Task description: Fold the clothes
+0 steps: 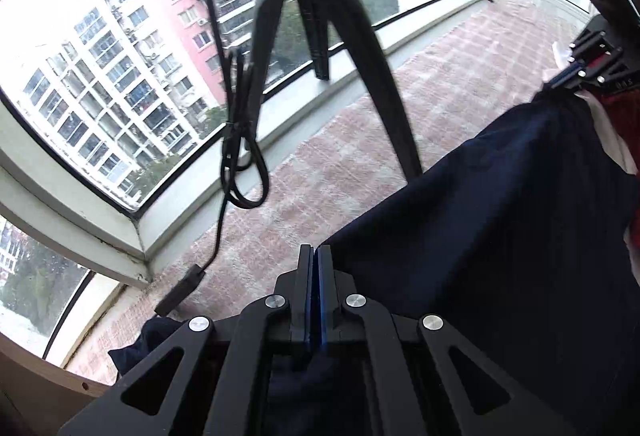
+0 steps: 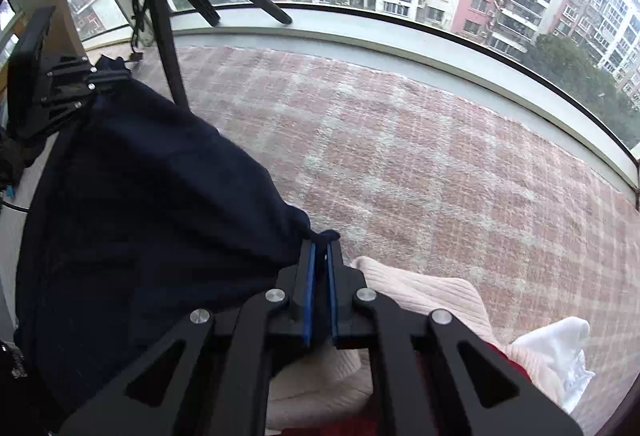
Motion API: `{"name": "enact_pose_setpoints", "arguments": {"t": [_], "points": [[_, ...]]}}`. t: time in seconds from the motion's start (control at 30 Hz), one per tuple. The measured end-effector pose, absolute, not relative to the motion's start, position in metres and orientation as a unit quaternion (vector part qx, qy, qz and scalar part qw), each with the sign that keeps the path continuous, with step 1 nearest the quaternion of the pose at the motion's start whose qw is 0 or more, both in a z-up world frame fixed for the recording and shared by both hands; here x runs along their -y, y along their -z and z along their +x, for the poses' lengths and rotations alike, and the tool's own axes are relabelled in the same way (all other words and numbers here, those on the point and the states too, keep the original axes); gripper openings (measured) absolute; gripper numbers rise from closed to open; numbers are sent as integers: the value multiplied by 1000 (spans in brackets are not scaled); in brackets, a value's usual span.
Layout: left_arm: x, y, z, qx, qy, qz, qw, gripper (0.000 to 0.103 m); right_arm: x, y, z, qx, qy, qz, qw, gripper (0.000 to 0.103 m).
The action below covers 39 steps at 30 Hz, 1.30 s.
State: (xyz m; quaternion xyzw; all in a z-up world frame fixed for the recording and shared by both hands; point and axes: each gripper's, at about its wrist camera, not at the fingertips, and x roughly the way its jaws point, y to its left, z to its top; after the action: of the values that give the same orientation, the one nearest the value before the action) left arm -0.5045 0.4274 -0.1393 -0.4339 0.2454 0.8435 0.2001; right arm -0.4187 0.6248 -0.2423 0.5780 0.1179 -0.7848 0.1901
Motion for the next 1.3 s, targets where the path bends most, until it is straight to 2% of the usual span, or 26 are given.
{"name": "enact_pose_setpoints", "arguments": {"t": [0.13, 0.17, 0.2, 0.23, 0.3, 0.37, 0.43, 0.5, 0.67, 0.87, 1.0, 1.07, 1.17, 1.3], "points": [[-433, 156, -521, -242, -831, -458, 202, 19, -635, 245, -425, -113, 788, 584, 160, 7], [-431, 150, -517, -246, -835, -448, 203, 28, -638, 244, -425, -108, 790, 582, 157, 9], [-429, 144, -514, -250, -839, -438, 205, 37, -641, 241, -426, -98, 793, 581, 156, 14], [-427, 138, -510, -252, -842, -430, 206, 39, -644, 239, -427, -88, 795, 580, 155, 19], [-423, 127, -504, -248, -848, -421, 206, 39, -650, 234, -429, -67, 799, 577, 152, 19], [-420, 120, -501, -237, -849, -424, 209, 38, -651, 229, -431, -58, 803, 572, 157, 24], [-421, 119, -488, -224, -848, -428, 218, 38, -649, 225, -433, -57, 806, 567, 160, 41], [-424, 120, -467, -210, -845, -432, 233, 38, -655, 219, -439, -45, 805, 567, 170, 41], [-459, 110, -400, -158, -831, -441, 301, 38, -663, 196, -421, 44, 808, 557, 190, 41], [-558, 105, -329, -161, -803, -409, 403, 40, -680, 154, -371, 86, 823, 533, 178, 41], [-607, 110, -330, -159, -787, -407, 435, 42, -692, 131, -338, 100, 829, 524, 169, 41], [-627, 122, -332, -182, -775, -414, 442, 42, -694, 124, -325, 90, 835, 518, 163, 42], [-641, 136, -331, -211, -757, -425, 448, 42, -695, 123, -317, 94, 835, 515, 166, 42], [-652, 144, -335, -210, -761, -425, 444, 41, -699, 131, -325, 106, 827, 525, 172, 43]]}}
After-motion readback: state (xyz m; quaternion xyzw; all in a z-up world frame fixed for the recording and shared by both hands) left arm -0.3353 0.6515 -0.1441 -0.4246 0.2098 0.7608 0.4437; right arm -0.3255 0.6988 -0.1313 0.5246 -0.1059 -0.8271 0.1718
